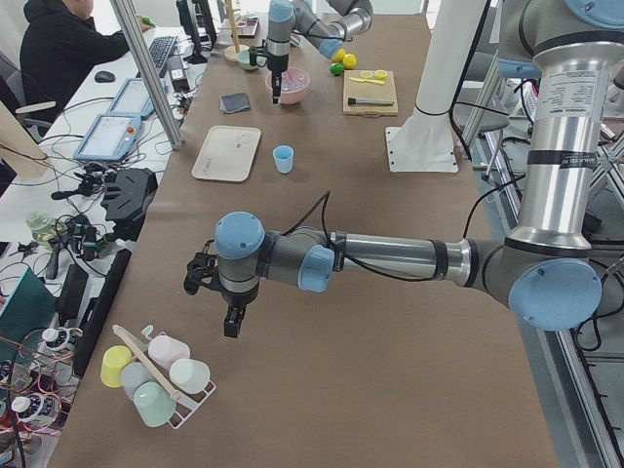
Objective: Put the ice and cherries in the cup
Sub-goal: 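Carry the ice cube with the right gripper over the light-blue cup and release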
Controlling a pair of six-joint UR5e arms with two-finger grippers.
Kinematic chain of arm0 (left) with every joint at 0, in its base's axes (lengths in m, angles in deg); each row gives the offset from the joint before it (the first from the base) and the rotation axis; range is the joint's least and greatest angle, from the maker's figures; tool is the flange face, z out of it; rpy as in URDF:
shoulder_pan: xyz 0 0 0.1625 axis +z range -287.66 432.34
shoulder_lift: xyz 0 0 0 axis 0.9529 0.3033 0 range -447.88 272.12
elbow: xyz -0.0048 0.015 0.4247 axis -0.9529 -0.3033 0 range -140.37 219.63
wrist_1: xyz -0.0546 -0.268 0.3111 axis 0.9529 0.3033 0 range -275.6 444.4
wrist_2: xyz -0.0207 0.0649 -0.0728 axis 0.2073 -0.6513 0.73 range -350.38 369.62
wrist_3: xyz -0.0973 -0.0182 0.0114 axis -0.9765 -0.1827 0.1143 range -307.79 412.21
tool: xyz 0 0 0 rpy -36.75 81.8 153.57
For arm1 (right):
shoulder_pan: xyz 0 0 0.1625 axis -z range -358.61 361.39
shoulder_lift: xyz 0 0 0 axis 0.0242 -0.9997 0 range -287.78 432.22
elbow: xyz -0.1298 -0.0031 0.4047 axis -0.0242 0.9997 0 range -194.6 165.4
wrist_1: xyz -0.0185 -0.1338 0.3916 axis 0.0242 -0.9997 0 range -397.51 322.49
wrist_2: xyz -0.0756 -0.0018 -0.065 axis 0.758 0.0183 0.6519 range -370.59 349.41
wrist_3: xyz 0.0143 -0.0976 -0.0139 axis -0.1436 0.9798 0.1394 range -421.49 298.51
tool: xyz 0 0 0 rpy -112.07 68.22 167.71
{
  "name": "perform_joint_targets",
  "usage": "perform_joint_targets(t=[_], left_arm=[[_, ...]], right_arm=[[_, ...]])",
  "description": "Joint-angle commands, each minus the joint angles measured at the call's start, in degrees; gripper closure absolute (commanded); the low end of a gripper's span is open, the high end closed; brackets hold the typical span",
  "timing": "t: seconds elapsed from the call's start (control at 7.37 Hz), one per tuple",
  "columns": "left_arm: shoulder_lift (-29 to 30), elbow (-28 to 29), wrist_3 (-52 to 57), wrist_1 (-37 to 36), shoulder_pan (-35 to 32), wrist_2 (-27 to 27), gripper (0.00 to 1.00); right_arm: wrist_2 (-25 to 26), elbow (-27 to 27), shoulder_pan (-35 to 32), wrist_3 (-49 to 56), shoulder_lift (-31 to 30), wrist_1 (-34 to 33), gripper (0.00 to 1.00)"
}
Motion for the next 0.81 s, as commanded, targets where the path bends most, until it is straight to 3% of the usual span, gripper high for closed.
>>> perform_joint_targets(t=[0.0, 0.14, 0.68], left_arm=[[0.29, 0.05, 0.0, 0.0, 0.0, 0.0, 0.02], [0.56, 0.14, 0.0, 0.0, 0.09, 0.0, 0.02], [0.65, -0.12, 0.0, 0.0, 0.61, 0.09, 0.02]], right_arm=[[6.91, 10.59, 5.98, -7.58, 6.27, 8.15, 1.0], [10.07, 13.51, 8.36, -7.6, 8.12, 8.8, 1.0], [13.0, 18.01, 9.26, -6.9, 7.7, 16.08, 1.0]])
